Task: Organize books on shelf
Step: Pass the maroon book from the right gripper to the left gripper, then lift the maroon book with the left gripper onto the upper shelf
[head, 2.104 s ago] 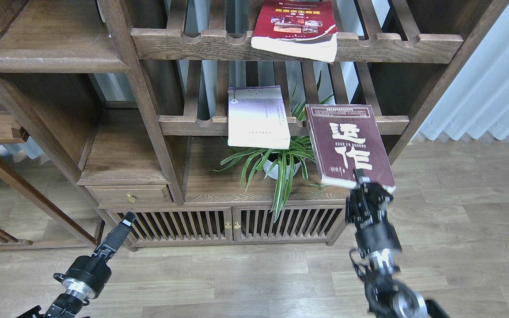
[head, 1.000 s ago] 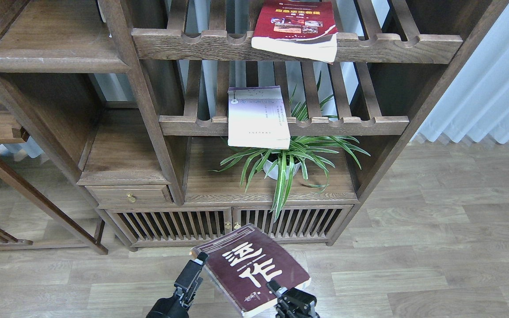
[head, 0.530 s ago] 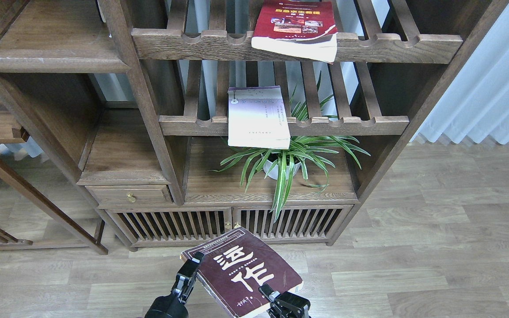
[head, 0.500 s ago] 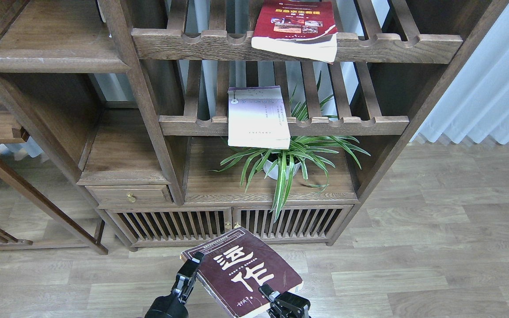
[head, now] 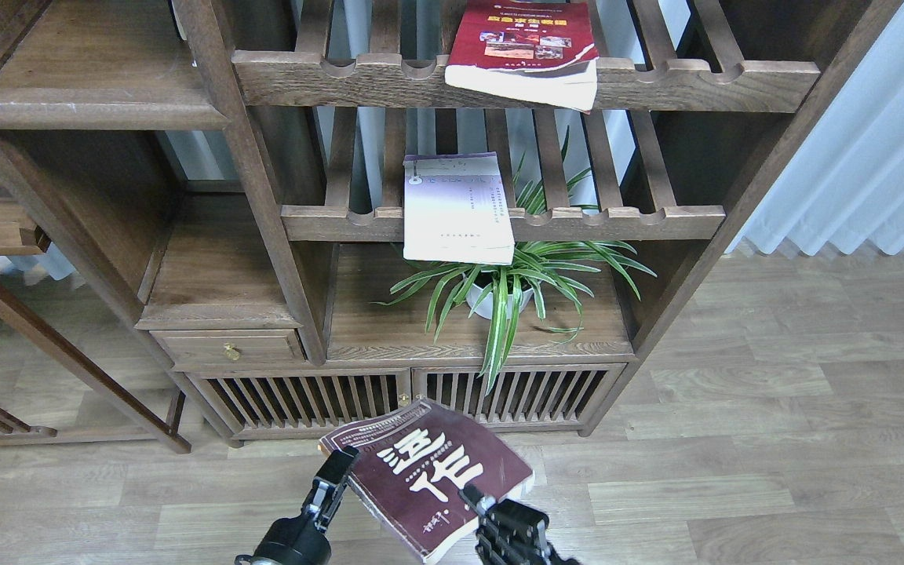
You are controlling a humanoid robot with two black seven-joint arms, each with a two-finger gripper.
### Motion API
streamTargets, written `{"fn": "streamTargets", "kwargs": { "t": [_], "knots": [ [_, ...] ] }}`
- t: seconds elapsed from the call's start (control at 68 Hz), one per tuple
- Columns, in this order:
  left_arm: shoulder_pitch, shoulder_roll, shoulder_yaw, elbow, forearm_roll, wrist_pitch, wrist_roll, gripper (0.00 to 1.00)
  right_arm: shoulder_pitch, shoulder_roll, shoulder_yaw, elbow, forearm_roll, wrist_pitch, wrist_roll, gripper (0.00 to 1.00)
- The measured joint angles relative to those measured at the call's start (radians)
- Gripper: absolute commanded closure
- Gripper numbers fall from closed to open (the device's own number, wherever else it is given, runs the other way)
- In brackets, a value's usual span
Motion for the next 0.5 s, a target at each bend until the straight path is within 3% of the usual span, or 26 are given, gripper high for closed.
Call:
{"fn": "streamTargets", "kwargs": {
  "t": [0.353, 0.5],
  "knots": [
    [-0.006, 0.168, -0.197, -0.062, 0.084, 0.0, -0.001, 0.95, 0.047, -0.007, 0.037, -0.048, -0.001, 0.0, 0.0, 0.0],
    [0.008, 0.262, -0.325, -0.14, 0.19, 0.0, 0.019, 0.95, 0.052, -0.018, 0.063, -0.049, -0.001, 0.0, 0.0, 0.0]
  ]
}}
